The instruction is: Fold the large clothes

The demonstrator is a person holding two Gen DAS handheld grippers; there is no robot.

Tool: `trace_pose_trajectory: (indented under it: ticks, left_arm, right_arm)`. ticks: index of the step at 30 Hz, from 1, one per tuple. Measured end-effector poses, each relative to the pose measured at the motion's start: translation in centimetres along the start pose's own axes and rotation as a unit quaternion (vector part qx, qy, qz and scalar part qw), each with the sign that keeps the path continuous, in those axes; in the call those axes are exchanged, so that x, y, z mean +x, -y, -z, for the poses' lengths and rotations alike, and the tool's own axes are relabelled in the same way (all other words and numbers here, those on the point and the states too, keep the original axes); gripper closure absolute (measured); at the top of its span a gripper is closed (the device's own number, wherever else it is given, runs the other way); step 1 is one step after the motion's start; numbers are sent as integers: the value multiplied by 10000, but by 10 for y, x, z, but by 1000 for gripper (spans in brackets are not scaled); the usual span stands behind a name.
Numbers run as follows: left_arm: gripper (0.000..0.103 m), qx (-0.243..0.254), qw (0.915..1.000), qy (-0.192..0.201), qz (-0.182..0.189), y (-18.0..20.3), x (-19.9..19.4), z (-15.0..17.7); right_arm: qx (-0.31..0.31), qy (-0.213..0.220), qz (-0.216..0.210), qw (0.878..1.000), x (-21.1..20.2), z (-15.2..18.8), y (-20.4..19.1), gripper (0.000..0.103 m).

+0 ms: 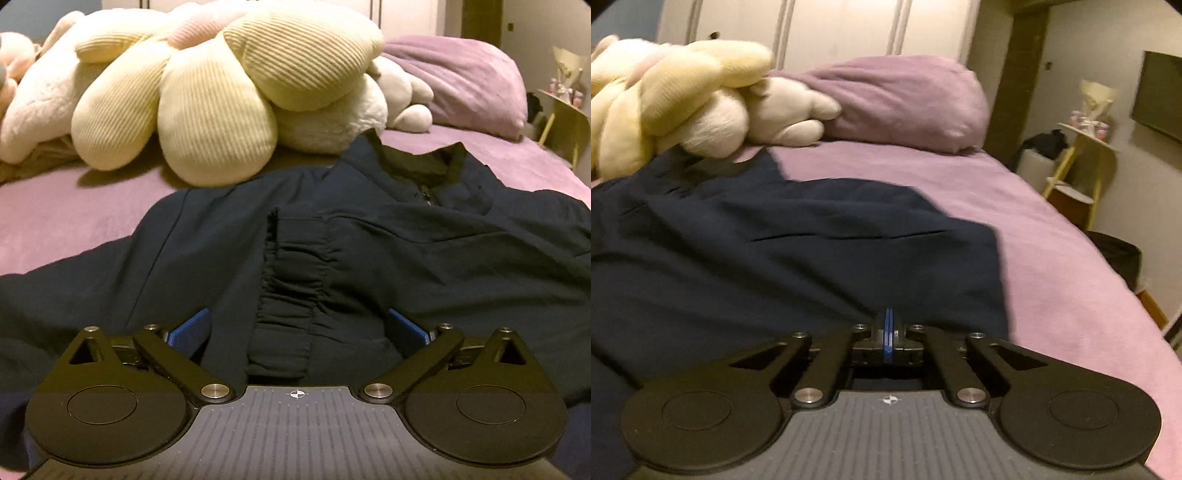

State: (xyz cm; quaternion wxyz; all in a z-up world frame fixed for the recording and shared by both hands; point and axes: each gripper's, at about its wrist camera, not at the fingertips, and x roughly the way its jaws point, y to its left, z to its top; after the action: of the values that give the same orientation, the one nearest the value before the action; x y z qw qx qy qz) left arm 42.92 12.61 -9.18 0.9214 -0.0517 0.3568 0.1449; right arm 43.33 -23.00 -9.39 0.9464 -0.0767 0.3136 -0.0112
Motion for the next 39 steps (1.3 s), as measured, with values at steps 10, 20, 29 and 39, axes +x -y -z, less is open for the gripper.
trace_pose_trajectory:
  ticks: [10, 20, 29, 39]
  left_arm:
    - [0, 21, 10000, 71, -29, 0, -2, 3]
    - [0, 31, 10000, 19, -79, 0, -2, 3]
    - [0, 46, 10000, -11, -69, -2, -2, 3]
    - [0, 125, 9995, -24, -285, -5, -3, 4]
  right_arm:
    - [244, 7, -523, 9983, -38, 5, 8, 103]
    - [17, 42, -489, 9988, -30, 28, 2, 103]
    - [73, 92, -528, 9985, -31, 27, 5, 103]
    - [-4, 119, -538, 9985, -31, 28, 3, 102]
